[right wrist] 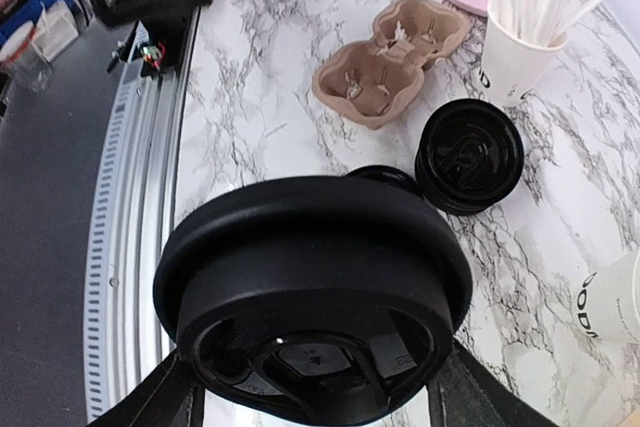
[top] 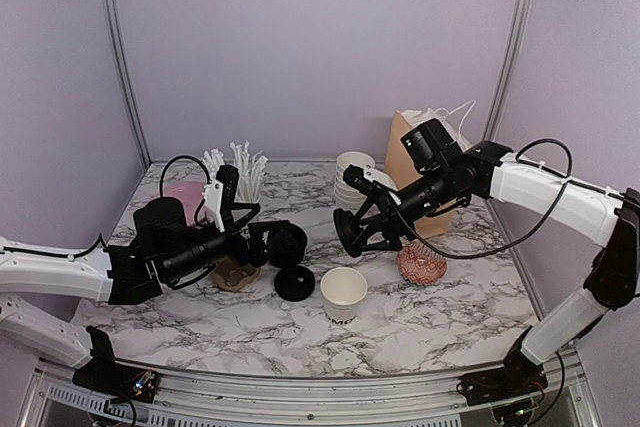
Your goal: Pack the takeout coffee
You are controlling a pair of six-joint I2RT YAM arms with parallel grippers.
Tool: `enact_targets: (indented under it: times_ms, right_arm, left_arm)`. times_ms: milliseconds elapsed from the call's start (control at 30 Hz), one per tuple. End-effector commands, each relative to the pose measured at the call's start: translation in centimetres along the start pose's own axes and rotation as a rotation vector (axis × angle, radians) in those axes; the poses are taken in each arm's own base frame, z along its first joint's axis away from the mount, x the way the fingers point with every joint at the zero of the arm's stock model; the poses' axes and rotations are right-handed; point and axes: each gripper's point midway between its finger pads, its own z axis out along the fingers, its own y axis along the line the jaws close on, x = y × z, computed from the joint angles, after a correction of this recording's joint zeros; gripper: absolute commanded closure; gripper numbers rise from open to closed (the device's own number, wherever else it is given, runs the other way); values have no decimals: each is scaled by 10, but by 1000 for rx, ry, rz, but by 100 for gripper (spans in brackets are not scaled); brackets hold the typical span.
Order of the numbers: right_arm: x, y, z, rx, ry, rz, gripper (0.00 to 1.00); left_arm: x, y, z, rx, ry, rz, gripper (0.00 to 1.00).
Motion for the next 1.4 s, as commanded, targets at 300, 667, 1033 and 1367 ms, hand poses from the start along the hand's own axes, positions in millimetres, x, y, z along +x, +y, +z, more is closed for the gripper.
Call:
enact_targets:
  times_ms: [300, 667, 1033, 1367]
  right_arm:
    - [65, 8, 30, 72, 469, -215, 45]
    - [69, 10, 41, 46, 499, -198, 45]
    - [54, 11, 39, 41, 508, -211, 46]
    - [66, 20, 50, 26, 583, -234, 46]
  left_arm:
    - [7, 45, -41, -242, 31, -46, 2]
    - [15, 48, -39, -257, 49, -38, 2]
    - [17, 49, -37, -261, 58, -24, 2]
    - [17, 50, -37, -265, 59, -17, 2]
